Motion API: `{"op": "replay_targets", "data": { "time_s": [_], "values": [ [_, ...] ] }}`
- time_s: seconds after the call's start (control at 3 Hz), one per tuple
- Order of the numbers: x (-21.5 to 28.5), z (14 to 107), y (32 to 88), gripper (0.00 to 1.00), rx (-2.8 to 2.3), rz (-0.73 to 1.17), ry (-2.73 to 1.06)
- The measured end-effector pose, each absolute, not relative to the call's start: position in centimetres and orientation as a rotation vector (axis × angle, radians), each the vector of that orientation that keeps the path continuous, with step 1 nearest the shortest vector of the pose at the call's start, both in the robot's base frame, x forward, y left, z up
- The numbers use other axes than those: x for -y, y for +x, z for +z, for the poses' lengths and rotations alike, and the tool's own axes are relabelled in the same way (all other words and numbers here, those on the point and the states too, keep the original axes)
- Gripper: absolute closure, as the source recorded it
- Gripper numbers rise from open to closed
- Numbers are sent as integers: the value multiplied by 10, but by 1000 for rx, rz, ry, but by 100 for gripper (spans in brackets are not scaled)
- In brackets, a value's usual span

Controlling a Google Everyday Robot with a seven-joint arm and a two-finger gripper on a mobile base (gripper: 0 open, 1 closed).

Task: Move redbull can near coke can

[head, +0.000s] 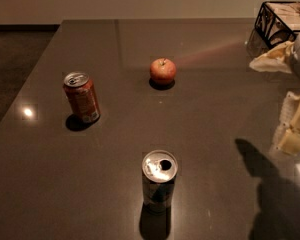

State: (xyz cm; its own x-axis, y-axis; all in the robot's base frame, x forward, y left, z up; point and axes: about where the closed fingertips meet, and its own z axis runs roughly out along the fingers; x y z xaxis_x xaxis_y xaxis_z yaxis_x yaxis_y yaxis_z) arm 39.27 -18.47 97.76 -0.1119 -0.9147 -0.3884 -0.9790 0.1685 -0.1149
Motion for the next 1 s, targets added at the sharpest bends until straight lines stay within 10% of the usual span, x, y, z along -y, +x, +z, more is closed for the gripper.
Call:
{"op": "replay_targets", "data": {
  "time_s": [1.0],
  "values": [
    [87,940,311,0,-1831,418,-1923]
  ]
}}
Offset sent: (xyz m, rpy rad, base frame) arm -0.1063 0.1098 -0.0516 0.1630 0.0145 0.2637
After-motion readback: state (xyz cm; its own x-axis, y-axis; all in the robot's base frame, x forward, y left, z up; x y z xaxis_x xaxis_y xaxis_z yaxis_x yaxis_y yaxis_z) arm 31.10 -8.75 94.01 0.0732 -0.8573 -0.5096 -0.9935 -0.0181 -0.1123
